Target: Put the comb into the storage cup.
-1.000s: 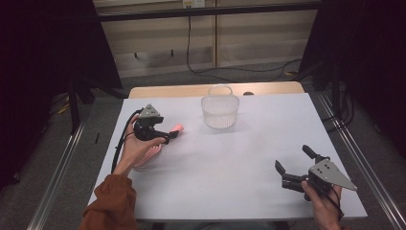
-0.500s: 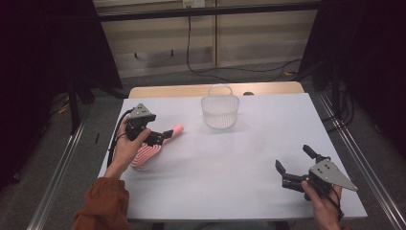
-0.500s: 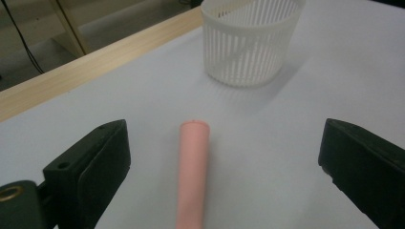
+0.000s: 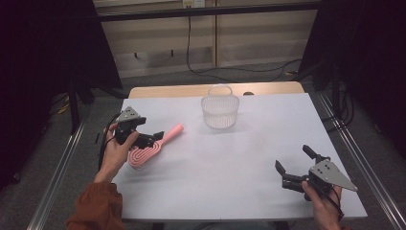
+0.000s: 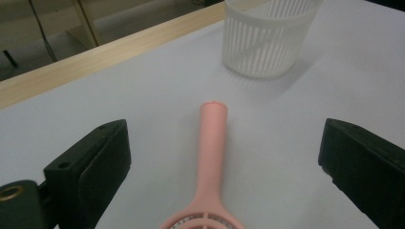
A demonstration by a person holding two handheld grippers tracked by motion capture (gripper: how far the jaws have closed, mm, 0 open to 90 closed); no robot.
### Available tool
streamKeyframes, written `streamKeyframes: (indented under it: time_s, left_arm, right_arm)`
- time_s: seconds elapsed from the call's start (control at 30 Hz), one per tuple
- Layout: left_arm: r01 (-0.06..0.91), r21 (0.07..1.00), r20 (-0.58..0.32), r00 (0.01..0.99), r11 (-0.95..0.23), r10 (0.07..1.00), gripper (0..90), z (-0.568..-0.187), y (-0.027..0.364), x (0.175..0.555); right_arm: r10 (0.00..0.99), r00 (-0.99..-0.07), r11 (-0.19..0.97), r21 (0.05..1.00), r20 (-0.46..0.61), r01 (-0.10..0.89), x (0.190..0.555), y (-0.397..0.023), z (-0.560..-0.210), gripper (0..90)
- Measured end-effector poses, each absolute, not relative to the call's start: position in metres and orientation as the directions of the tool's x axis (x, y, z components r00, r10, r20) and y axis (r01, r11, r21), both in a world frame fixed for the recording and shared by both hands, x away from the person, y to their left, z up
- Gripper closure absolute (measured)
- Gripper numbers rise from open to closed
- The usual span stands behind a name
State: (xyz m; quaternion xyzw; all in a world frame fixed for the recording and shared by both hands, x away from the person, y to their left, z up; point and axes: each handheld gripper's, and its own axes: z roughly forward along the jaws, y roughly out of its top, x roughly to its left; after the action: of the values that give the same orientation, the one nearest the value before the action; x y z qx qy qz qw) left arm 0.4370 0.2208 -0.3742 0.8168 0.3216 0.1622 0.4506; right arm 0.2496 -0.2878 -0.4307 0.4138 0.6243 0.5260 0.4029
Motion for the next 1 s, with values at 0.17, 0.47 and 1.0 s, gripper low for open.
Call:
streamKeyframes:
  time_s: [0.17, 0.47, 1.0]
  left_arm:
    - [0.390, 0.830, -0.008, 0.724, -0.400, 0.690, 4.7, -0.373, 0.228, 0.432]
    - [0.386, 0.838, 0.005, 0.701, -0.385, 0.713, 7.9, -0.371, 0.239, 0.421]
    - [0.449, 0.771, -0.018, 0.724, -0.452, 0.690, 3.5, -0.374, 0.257, 0.413]
  right_arm:
    - [0.941, -0.333, 0.104, 0.990, -0.068, 0.091, 0.250, -0.288, -0.431, 0.0]
    - [0.940, -0.335, 0.103, 0.990, -0.067, 0.091, 0.249, -0.288, -0.431, 0.0]
    - [0.940, -0.335, 0.104, 0.990, -0.067, 0.094, 0.249, -0.287, -0.431, 0.0]
